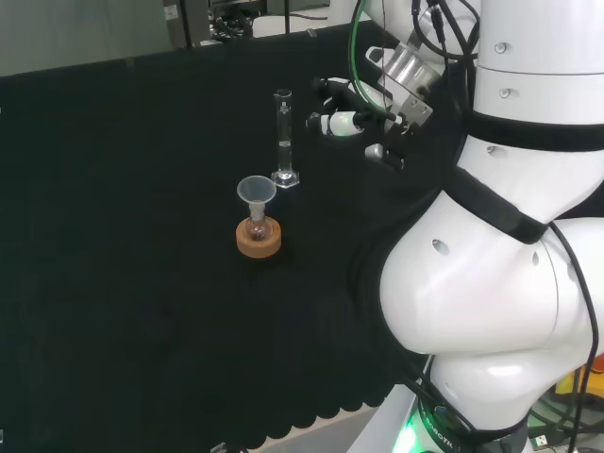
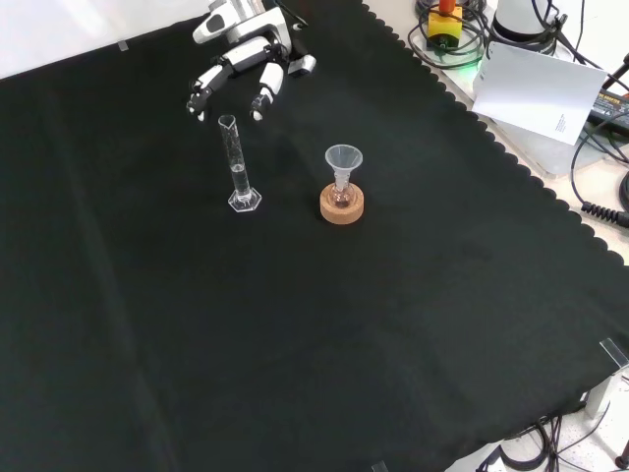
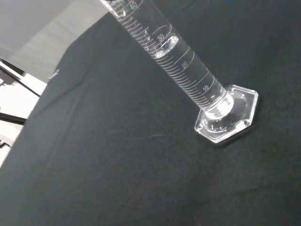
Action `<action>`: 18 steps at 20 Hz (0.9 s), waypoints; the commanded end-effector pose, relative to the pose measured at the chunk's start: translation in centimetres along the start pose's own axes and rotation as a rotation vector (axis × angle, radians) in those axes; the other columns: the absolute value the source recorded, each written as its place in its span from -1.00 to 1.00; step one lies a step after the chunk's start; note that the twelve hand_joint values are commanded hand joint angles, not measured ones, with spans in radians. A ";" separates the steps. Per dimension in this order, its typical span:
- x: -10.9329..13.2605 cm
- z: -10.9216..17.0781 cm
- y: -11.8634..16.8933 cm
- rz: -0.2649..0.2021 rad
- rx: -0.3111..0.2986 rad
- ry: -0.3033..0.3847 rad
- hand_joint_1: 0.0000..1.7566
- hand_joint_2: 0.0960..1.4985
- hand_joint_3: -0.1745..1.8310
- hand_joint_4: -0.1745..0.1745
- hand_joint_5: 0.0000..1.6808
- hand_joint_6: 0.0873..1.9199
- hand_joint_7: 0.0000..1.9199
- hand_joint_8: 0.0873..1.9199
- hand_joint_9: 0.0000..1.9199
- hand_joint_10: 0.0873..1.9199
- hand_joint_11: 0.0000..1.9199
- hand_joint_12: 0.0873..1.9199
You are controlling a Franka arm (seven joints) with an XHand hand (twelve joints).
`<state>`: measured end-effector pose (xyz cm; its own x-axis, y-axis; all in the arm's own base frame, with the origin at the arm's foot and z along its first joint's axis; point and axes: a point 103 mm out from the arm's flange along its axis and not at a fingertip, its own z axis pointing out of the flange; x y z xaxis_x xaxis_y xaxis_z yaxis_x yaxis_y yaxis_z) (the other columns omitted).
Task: Pick up the graduated cylinder.
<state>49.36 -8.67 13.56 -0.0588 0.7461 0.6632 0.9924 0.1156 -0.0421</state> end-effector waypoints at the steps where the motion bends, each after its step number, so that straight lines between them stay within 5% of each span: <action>1: -0.3 1.9 1.0 -0.048 -0.012 0.117 -0.03 0.28 -1.00 -0.25 -0.49 -1.00 -0.69 -0.41 -0.50 -0.43 -0.78 0.39; 18: 0.6 4.9 3.0 -0.141 -0.004 0.225 0.08 0.29 -1.00 -0.26 -0.35 -1.00 -0.54 -0.41 -0.30 -0.50 -0.66 0.36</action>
<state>51.57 -5.31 10.44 -0.1404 0.6023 0.7858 0.9830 0.1797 0.0379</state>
